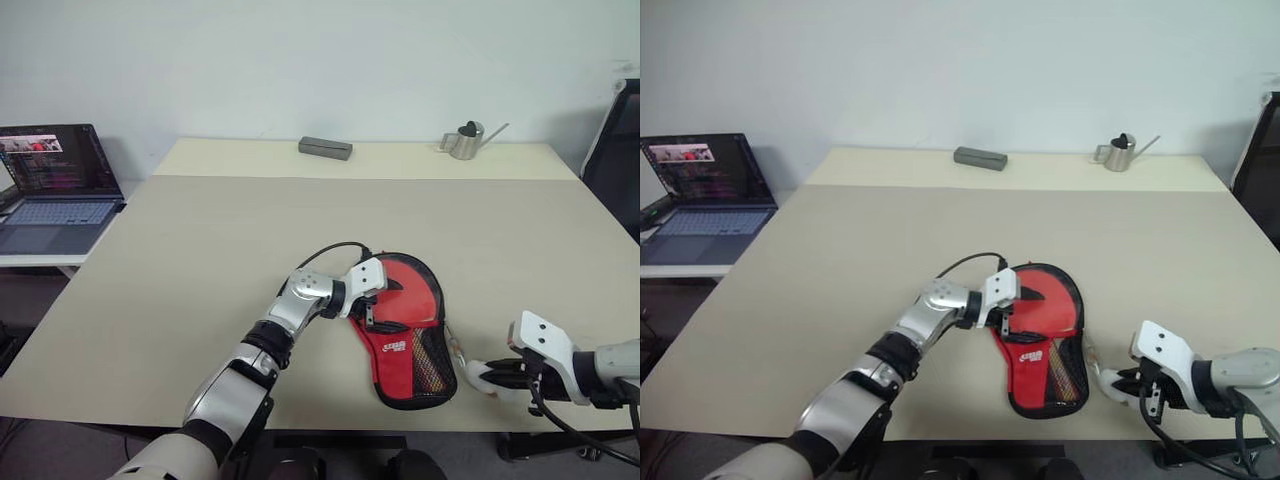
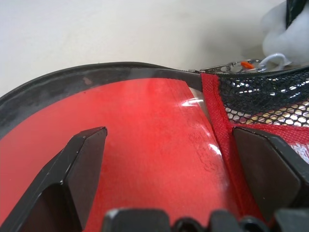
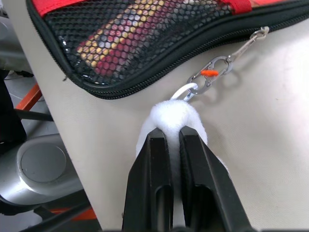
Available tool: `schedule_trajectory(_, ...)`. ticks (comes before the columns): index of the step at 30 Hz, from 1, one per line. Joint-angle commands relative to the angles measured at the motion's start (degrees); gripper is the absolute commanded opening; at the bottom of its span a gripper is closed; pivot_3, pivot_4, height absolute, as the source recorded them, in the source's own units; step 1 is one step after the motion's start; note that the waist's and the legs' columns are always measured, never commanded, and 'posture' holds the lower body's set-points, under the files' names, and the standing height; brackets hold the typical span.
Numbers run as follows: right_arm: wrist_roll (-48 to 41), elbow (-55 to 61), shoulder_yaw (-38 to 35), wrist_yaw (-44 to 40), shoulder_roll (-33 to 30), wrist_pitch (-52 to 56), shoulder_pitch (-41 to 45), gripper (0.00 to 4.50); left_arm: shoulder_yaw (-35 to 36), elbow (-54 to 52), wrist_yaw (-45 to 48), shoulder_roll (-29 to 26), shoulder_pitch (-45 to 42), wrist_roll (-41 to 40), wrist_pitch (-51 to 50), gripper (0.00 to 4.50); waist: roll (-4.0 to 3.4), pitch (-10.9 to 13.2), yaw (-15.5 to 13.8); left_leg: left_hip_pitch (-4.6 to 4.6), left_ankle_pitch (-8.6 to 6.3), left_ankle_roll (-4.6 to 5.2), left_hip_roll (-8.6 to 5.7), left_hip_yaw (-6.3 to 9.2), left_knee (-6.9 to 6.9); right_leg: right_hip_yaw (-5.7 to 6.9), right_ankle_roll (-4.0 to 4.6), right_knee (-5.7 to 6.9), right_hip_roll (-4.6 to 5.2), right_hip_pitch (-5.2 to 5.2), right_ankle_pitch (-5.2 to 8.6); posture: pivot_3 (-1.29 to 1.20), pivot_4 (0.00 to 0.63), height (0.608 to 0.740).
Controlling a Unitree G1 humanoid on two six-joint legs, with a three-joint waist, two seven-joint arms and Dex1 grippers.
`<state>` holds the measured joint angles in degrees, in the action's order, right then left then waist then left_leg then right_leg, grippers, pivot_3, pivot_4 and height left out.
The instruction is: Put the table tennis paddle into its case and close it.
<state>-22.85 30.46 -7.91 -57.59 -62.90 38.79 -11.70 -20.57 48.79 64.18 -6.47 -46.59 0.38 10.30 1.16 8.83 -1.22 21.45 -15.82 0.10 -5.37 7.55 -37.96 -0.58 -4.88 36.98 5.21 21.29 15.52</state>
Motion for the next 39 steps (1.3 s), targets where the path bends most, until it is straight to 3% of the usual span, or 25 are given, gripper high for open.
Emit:
schedule_trajectory(1,-1.1,3.3,-1.8,-2.0,-1.4,0.4,-2.0,0.01,-3.6,4.5,-0.8,-0.4,1.9,5.4,-1.0,4.5,0.01,0.0,-0.1,0.0,0.0,0.0,0.0,0.0,0.0,0.01,0.0,0.0,0.0,0.0,0.0,0.0,0.15,0.74)
schedule_trajectory(12,-3.3,10.4,-6.1,-5.9,-3.7,2.0,-9.9,0.01,-3.5,5.2,-0.7,0.2,1.5,5.7,-0.7,4.5,0.21,-0.1,-0.3,0.02,-0.01,0.0,0.01,0.02,0.01,0.06,-0.04,-0.05,0.01,-0.03,0.02,0.0,0.15,0.74)
schedule_trajectory(19,-4.6,13.1,-15.2,-11.5,-4.8,3.7,-17.3,0.01,-3.5,5.5,-0.7,0.6,1.4,5.9,-0.4,4.5,0.28,-0.1,-0.4,0.03,-0.01,0.0,0.02,0.03,0.01,0.11,-0.04,-0.09,0.03,-0.08,0.03,0.0,0.15,0.74)
schedule_trajectory(27,-6.1,21.2,-26.2,-16.7,-1.6,7.5,-28.0,0.01,-3.6,7.0,-0.9,1.3,0.4,6.2,0.3,4.5,0.34,-0.2,-0.7,0.08,-0.02,0.0,0.02,0.07,0.02,0.19,-0.07,-0.12,0.05,-0.1,0.04,0.0,0.15,0.74)
schedule_trajectory(34,-7.5,25.5,-26.8,-16.4,0.1,8.7,-30.7,0.01,-3.4,8.4,-1.2,2.0,-0.4,6.4,1.2,4.5,0.37,-0.2,-1.1,0.08,-0.02,0.0,0.0,0.06,0.02,0.21,-0.12,-0.14,0.09,-0.12,0.05,0.0,0.15,0.74)
schedule_trajectory(39,-8.4,24.7,-24.5,-13.4,0.3,9.4,-26.3,0.01,-3.2,8.8,-1.3,2.3,-0.5,6.5,1.5,4.5,0.39,-0.2,-1.5,0.08,-0.02,0.0,0.01,0.05,0.02,0.21,-0.12,-0.14,0.09,-0.12,0.05,0.0,0.15,0.74)
